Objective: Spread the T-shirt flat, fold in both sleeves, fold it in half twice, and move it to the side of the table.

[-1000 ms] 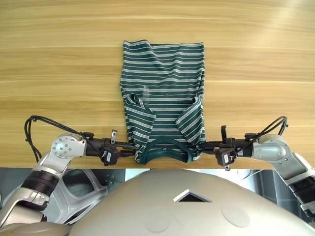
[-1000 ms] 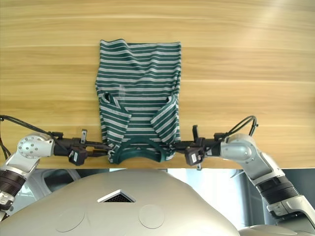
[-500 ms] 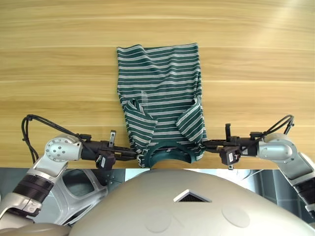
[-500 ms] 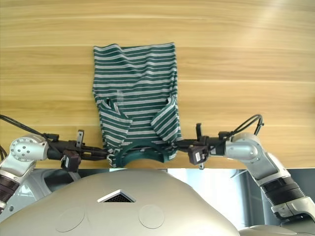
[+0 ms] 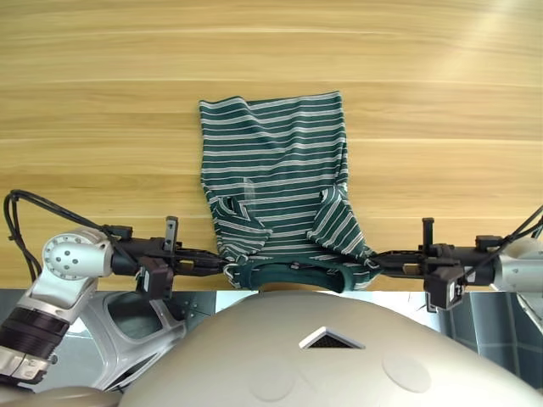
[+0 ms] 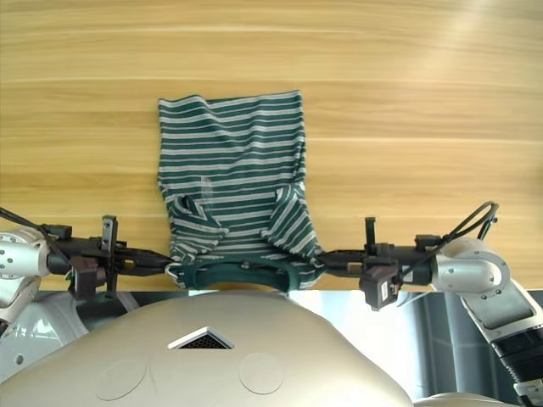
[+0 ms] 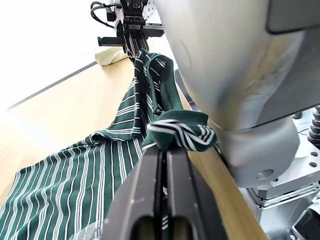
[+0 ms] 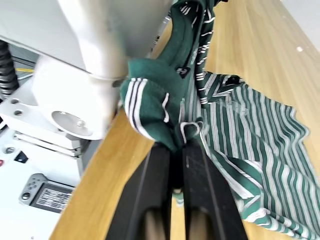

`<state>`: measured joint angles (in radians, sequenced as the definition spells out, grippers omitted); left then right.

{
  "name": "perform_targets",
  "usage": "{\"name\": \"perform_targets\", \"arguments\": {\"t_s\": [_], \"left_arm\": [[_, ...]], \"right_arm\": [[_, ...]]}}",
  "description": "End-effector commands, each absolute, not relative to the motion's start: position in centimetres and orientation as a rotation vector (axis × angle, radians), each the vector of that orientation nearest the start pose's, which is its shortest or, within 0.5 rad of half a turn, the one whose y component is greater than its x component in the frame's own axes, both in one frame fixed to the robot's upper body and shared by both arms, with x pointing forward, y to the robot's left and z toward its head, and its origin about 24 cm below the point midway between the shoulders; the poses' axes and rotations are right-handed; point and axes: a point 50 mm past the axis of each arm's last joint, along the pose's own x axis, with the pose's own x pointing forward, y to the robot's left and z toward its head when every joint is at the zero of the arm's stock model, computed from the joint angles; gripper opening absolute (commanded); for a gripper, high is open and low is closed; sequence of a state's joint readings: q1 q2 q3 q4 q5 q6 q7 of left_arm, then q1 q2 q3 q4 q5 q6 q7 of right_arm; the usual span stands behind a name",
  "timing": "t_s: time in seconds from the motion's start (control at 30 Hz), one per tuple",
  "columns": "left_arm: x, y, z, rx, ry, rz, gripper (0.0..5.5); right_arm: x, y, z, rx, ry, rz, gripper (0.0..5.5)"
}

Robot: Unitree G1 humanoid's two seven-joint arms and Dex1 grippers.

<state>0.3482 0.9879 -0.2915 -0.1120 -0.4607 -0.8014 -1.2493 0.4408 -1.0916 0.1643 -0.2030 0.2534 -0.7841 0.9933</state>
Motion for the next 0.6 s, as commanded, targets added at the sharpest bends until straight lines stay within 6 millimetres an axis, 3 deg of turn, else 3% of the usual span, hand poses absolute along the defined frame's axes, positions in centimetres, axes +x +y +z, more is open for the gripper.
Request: {"name": "perform_targets", "arguments": {"t_s": [0.03, 0.3, 0.47, 0.6], "left_arm": [[13.8, 21.4, 7.3, 0.505, -0.144, -1.58, 0.0], [18.2, 21.7, 10.1, 0.507, -0.335, -1.341, 0.0], [22.3, 22.5, 12.7, 0.489, -0.454, -1.148, 0.0], [25.4, 23.3, 12.0, 0.487, -0.418, -1.004, 0.0]], "right_arm": [[15.9, -22.1, 9.1, -0.791, -0.106, 1.358, 0.09], [22.0, -20.9, 11.1, -0.807, -0.228, 1.077, 0.09], [25.5, -20.0, 11.8, -0.8, -0.247, 0.95, 0.09], [27.9, -19.0, 11.6, -0.795, -0.242, 0.881, 0.08]]}}
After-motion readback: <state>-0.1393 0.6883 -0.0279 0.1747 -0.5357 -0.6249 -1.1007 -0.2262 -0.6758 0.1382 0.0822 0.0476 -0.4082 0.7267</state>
